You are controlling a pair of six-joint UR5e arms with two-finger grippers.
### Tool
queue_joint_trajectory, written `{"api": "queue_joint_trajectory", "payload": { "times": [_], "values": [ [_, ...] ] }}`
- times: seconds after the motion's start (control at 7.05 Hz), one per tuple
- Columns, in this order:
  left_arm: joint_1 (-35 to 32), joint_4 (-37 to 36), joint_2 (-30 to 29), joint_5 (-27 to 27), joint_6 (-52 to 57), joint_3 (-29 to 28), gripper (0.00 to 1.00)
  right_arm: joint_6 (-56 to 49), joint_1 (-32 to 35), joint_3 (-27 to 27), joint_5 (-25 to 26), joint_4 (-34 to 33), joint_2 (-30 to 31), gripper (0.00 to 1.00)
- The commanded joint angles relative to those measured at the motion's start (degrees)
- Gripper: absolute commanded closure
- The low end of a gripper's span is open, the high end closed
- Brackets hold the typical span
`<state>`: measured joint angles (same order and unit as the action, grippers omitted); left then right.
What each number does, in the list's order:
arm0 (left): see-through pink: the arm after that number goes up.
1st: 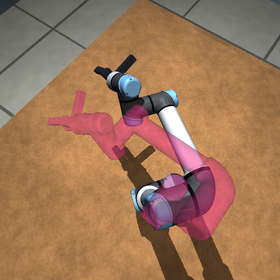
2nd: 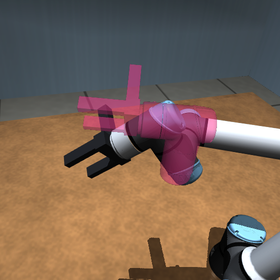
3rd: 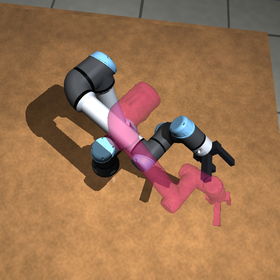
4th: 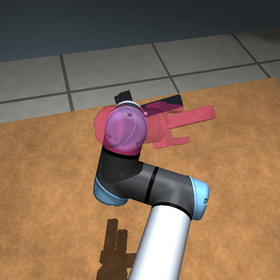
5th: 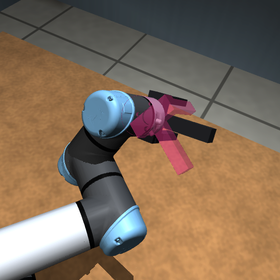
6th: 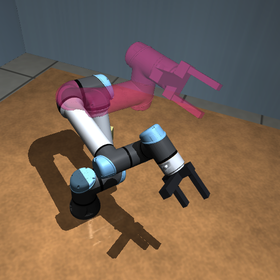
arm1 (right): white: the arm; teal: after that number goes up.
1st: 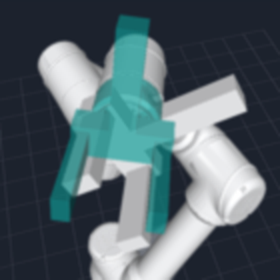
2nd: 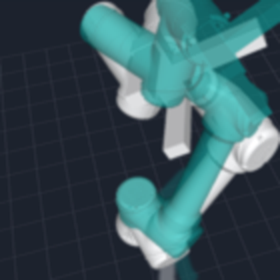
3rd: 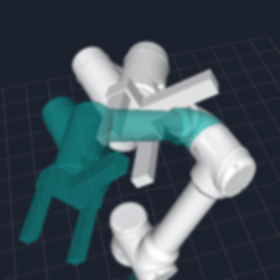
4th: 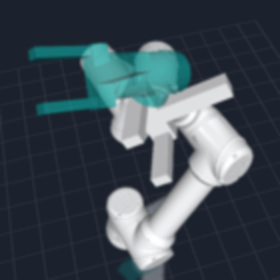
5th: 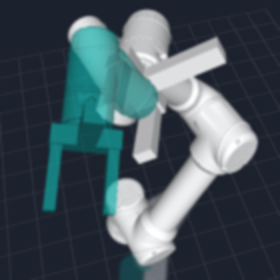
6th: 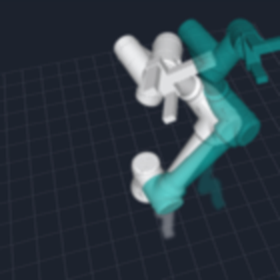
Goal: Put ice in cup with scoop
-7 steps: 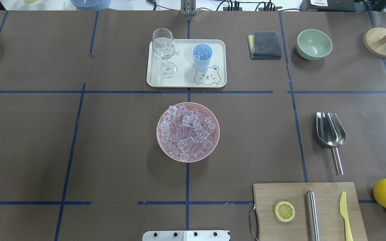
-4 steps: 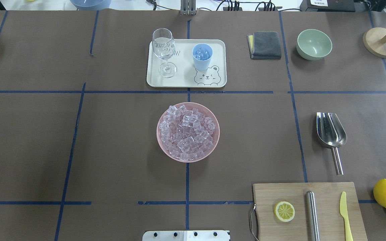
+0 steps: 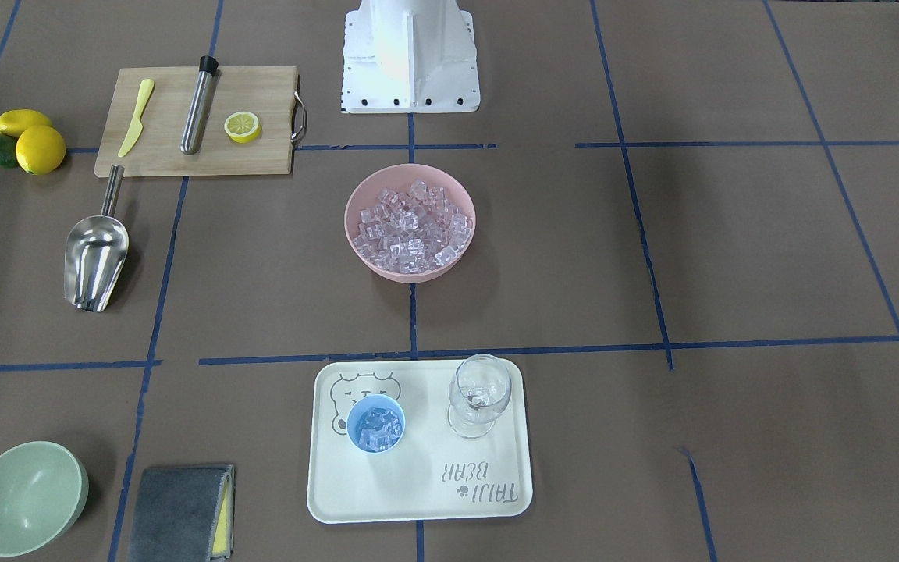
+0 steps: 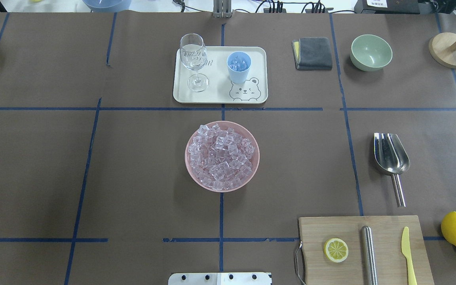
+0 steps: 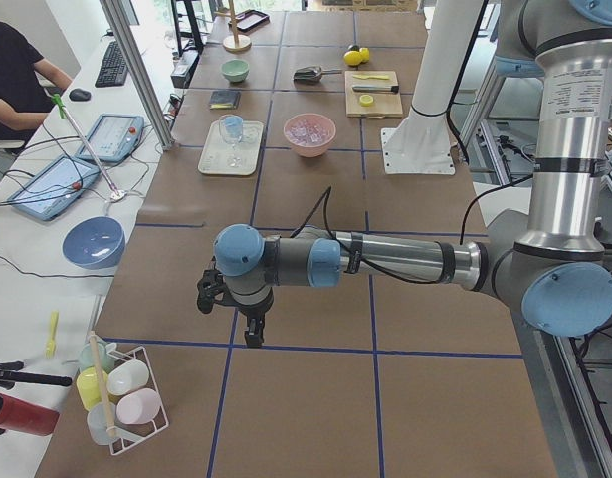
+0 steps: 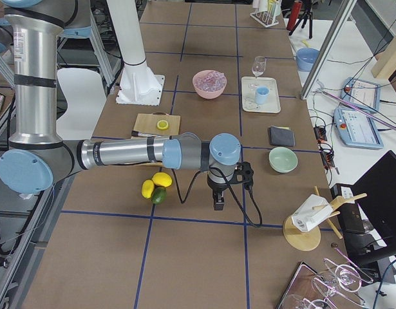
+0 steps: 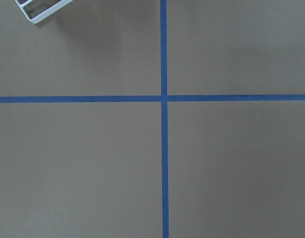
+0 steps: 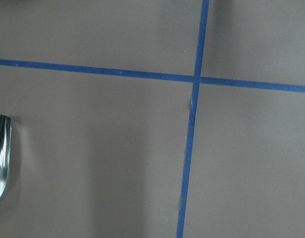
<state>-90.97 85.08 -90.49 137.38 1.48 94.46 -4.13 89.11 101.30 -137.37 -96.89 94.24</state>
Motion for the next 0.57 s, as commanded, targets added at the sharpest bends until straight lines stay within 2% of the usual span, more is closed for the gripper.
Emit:
{"api": "queue_joint_trajectory", "payload": {
  "times": [0.0, 0.43],
  "values": [
    [0.0, 0.0, 0.0, 0.0, 0.0, -0.2, 0.0, -0.1, 1.3, -1.7, -0.1, 0.0, -0.1, 0.0],
    [0.0, 0.0, 0.0, 0.1, -0.1, -0.3, 0.0, 0.0, 2.1, -2.2, -0.1, 0.0, -0.3, 0.0]
  ]
}}
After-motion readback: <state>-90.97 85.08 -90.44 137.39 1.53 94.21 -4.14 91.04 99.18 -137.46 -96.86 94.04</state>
